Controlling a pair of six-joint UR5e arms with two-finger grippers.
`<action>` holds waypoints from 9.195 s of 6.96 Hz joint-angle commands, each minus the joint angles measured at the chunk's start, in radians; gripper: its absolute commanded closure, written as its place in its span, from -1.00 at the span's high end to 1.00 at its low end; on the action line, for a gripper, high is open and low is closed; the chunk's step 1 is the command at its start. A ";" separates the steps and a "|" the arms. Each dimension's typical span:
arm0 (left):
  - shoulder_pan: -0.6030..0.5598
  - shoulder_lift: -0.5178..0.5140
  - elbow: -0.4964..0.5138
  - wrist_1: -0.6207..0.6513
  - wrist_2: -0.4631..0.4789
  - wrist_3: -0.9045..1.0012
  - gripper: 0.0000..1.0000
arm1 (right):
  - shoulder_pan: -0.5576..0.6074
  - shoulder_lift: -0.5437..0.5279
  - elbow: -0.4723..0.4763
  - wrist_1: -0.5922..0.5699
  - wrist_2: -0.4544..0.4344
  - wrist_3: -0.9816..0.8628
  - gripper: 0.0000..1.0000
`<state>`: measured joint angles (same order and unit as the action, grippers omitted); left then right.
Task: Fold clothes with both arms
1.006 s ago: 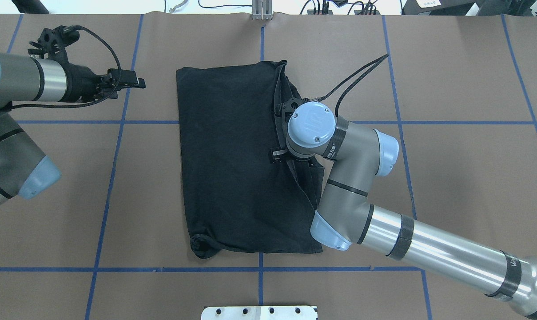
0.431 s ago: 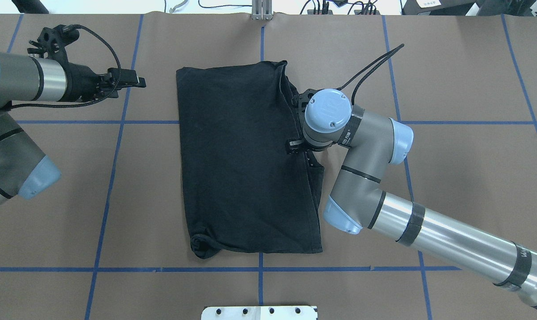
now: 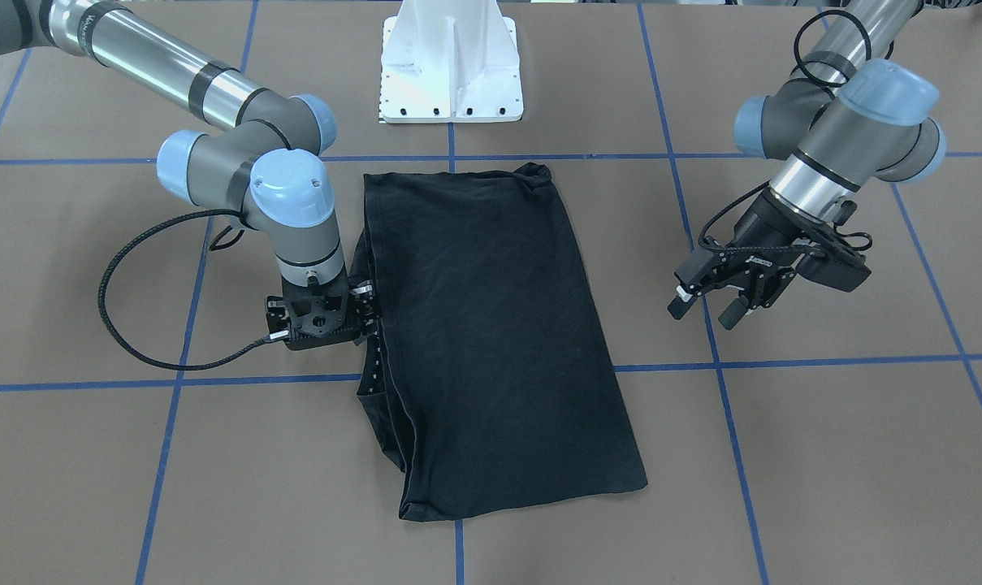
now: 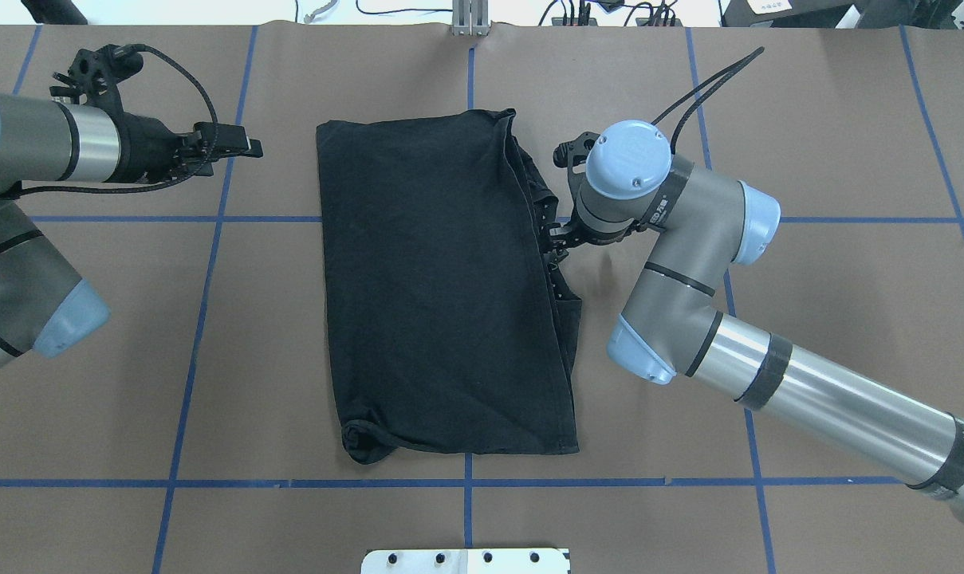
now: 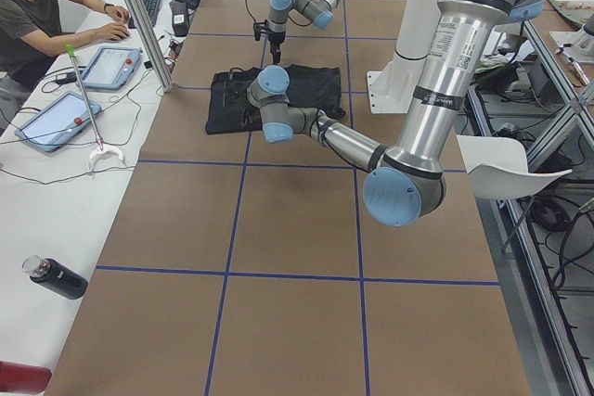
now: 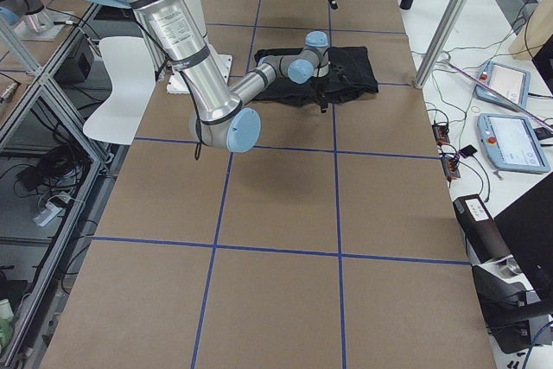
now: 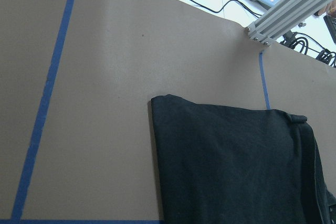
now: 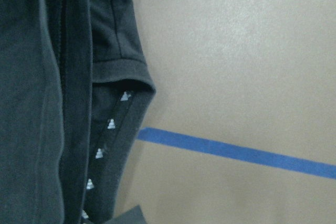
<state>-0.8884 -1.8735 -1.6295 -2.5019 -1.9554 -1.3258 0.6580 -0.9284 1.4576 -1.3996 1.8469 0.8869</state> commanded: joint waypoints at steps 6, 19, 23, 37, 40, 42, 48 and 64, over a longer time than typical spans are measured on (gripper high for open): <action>-0.003 -0.006 -0.001 -0.002 -0.019 0.008 1.00 | 0.040 0.189 -0.248 0.198 -0.027 -0.006 0.99; -0.003 -0.019 0.034 -0.012 -0.017 0.016 1.00 | 0.043 0.273 -0.459 0.341 -0.086 -0.006 0.98; -0.001 -0.021 0.036 -0.014 -0.017 0.014 1.00 | 0.081 0.249 -0.474 0.340 -0.078 -0.014 0.99; 0.313 0.253 -0.297 -0.130 0.111 -0.527 1.00 | 0.088 -0.186 0.397 0.088 0.363 0.400 0.99; 0.570 0.252 -0.285 -0.120 0.347 -0.610 1.00 | 0.005 -0.224 0.454 0.100 0.344 0.523 0.99; 0.603 0.210 -0.256 -0.050 0.365 -0.610 0.98 | -0.008 -0.222 0.455 0.100 0.330 0.532 1.00; 0.608 0.116 -0.144 -0.031 0.368 -0.609 0.65 | -0.006 -0.224 0.452 0.100 0.336 0.529 0.99; 0.663 0.120 -0.193 -0.023 0.380 -0.609 -1.00 | -0.300 -0.257 0.480 0.085 0.047 0.817 1.00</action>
<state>-0.2255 -1.7545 -1.8093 -2.5277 -1.5744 -1.9344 0.4420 -1.1737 1.9432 -1.3062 1.9753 1.6685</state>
